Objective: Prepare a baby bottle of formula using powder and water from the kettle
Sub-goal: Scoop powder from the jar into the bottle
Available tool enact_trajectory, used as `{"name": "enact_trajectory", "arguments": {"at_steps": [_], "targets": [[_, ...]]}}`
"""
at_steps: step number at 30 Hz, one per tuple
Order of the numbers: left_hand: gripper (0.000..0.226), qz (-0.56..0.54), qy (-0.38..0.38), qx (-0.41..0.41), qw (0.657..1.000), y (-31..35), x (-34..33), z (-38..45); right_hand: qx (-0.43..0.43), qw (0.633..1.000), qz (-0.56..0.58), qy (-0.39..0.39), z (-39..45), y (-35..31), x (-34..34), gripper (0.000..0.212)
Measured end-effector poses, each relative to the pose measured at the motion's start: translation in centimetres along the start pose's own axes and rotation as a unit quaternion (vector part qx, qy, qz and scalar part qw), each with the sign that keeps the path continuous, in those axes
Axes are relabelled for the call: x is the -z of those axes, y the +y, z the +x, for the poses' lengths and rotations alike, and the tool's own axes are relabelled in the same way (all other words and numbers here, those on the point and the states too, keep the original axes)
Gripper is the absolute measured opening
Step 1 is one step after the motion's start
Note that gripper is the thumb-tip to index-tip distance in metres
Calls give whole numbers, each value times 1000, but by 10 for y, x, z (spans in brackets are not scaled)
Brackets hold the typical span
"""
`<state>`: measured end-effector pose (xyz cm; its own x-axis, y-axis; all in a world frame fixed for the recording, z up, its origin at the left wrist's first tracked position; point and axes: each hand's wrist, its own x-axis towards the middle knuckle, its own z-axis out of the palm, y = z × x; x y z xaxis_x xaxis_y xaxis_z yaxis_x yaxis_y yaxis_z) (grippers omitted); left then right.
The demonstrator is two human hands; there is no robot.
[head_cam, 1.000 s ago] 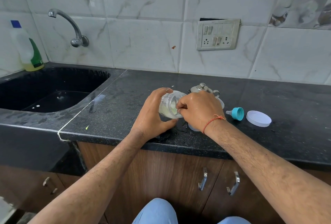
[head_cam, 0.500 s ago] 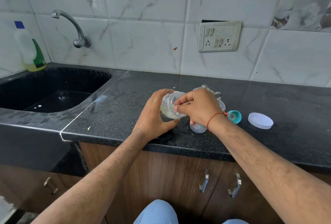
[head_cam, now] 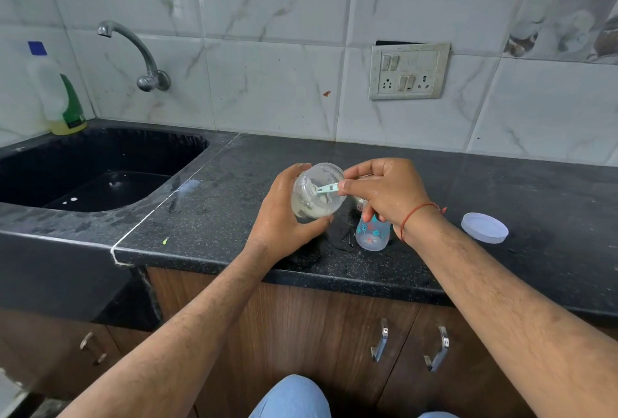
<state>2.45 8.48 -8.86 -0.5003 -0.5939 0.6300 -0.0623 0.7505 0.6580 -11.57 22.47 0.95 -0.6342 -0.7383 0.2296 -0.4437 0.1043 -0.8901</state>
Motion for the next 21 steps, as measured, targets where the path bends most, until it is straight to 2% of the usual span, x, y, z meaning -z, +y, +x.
{"name": "enact_trajectory", "arguments": {"at_steps": [9,21], "targets": [[92,-7,1,20,1000,3,1,0,-4,1000,21,12,8,1,16,17],[93,9,-13,28,999,9,5,-1,49,997,-63,22,6,-2,32,14]]}}
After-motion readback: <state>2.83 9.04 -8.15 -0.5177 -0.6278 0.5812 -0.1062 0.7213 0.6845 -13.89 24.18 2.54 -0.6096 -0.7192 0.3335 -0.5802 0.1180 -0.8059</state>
